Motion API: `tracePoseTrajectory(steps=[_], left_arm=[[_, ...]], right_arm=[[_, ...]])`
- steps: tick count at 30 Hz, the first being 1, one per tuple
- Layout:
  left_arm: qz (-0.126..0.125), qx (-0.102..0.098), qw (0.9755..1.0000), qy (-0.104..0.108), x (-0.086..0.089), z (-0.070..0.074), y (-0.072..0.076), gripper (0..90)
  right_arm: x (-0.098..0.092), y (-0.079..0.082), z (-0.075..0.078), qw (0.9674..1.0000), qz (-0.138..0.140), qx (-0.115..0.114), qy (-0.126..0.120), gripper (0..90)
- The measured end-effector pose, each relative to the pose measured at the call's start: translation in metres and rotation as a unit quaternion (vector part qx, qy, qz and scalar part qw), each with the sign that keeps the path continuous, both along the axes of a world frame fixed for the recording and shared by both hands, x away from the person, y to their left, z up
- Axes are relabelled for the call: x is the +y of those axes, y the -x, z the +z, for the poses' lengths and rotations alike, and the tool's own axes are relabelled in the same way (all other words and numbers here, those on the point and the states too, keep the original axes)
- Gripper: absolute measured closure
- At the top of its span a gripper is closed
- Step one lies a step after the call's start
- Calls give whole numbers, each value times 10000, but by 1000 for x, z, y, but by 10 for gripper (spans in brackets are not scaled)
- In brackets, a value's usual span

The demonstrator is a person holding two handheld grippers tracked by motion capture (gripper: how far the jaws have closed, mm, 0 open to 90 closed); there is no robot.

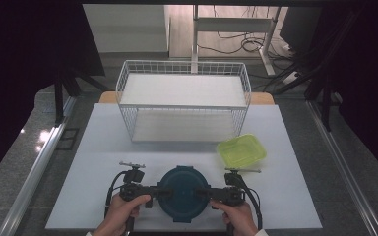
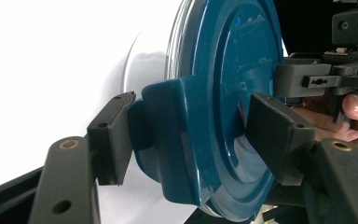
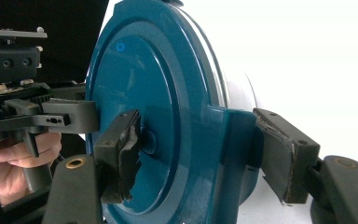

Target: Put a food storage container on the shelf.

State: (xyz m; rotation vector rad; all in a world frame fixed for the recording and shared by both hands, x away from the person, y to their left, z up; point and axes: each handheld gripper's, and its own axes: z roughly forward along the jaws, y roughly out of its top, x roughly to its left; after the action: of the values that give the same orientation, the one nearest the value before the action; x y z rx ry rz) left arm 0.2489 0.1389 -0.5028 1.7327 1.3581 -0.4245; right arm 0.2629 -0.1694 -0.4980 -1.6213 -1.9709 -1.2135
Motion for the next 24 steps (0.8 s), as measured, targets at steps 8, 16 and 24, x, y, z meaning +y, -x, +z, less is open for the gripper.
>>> tracePoseTrajectory(steps=[8,16,24], left_arm=[[44,-38,10000,25,1,3,0,370],[76,-106,9999,-19,1,6,-1,377],[75,-138,9999,8,1,7,-1,391]], right_arm=[[1,0,4,9998,86,-145,81,348],[2,-1,5,9997,98,-190,85,348],[1,-2,6,9997,90,-232,71,347]])
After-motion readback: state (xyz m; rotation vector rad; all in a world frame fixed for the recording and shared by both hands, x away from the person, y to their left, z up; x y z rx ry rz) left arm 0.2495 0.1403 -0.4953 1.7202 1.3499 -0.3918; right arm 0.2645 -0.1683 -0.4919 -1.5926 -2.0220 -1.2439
